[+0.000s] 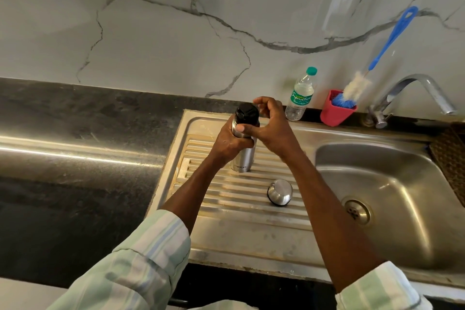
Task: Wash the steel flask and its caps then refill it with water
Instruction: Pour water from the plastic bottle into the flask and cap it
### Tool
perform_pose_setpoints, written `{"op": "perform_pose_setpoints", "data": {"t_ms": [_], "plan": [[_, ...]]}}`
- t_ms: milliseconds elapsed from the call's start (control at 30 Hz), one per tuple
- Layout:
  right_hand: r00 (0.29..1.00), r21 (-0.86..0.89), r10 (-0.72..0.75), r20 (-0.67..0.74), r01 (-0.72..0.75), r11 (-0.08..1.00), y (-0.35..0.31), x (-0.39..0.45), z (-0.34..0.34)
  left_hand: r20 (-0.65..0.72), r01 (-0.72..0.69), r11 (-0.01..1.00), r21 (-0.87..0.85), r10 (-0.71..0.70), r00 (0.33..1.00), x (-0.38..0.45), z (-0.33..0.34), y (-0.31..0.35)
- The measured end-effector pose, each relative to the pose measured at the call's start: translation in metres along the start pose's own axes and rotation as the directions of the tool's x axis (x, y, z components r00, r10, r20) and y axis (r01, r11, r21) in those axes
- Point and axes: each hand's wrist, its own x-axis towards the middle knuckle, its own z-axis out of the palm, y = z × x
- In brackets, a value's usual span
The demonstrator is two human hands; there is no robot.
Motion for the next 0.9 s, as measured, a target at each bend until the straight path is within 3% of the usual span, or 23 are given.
{"op": "perform_pose_setpoints", "data": {"t_ms": [67, 133, 300, 367, 500, 533, 600, 733, 800, 833, 900], "plan": [[0.982, 0.137, 0.052, 0.179, -0.077, 0.988, -0.001, 0.006, -0.013, -0.013, 0.019, 1.000, 0.004, -0.019, 1.000, -0.001, -0.001, 0.003], [0.962, 0.198, 0.032, 0.271, -0.088, 0.976, -0.003, 0.012, -0.022, -0.017, 0.023, 1.000, -0.007, -0.023, 1.000, -0.001, -0.001, 0.004], [0.999, 0.023, -0.014, -0.029, 0.015, 1.000, -0.002, 0.000, -0.001, 0.000, 0.033, 0.999, -0.002, -0.033, 0.999, -0.002, -0.004, 0.004], [0.999, 0.007, -0.038, -0.039, 0.038, 0.999, 0.003, -0.001, -0.001, 0.016, 0.029, 1.000, 0.008, -0.029, 0.999, -0.001, -0.004, 0.002], [0.946, 0.090, 0.017, 0.325, -0.049, 0.995, -0.003, 0.015, -0.023, 0.030, 0.051, 0.999, 0.018, -0.052, 0.998, -0.001, -0.007, 0.005], [0.935, 0.069, 0.017, 0.354, -0.044, 0.997, -0.005, 0.018, -0.024, 0.027, 0.058, 0.998, 0.015, -0.059, 0.998, 0.000, -0.008, 0.005], [0.963, 0.015, 0.009, 0.270, -0.013, 1.000, -0.007, 0.016, -0.017, 0.023, 0.051, 0.999, 0.014, -0.051, 0.998, 0.000, -0.010, 0.006], [0.994, -0.073, -0.045, -0.101, 0.038, 0.997, -0.004, -0.010, 0.018, 0.054, 0.014, 1.000, 0.011, -0.015, 0.998, -0.002, -0.009, 0.003], [0.988, -0.084, -0.039, -0.152, 0.026, 0.996, -0.003, -0.013, 0.024, 0.059, 0.013, 1.000, -0.009, -0.012, 0.998, -0.002, -0.008, 0.004], [0.996, -0.031, -0.007, -0.093, 0.004, 1.000, -0.002, -0.008, 0.019, 0.063, 0.013, 1.000, -0.009, -0.012, 0.998, -0.002, -0.008, 0.005], [0.986, 0.130, 0.057, 0.160, -0.078, 0.988, 0.001, 0.008, 0.000, 0.079, 0.019, 1.000, 0.004, -0.019, 0.997, -0.002, -0.010, 0.007]]}}
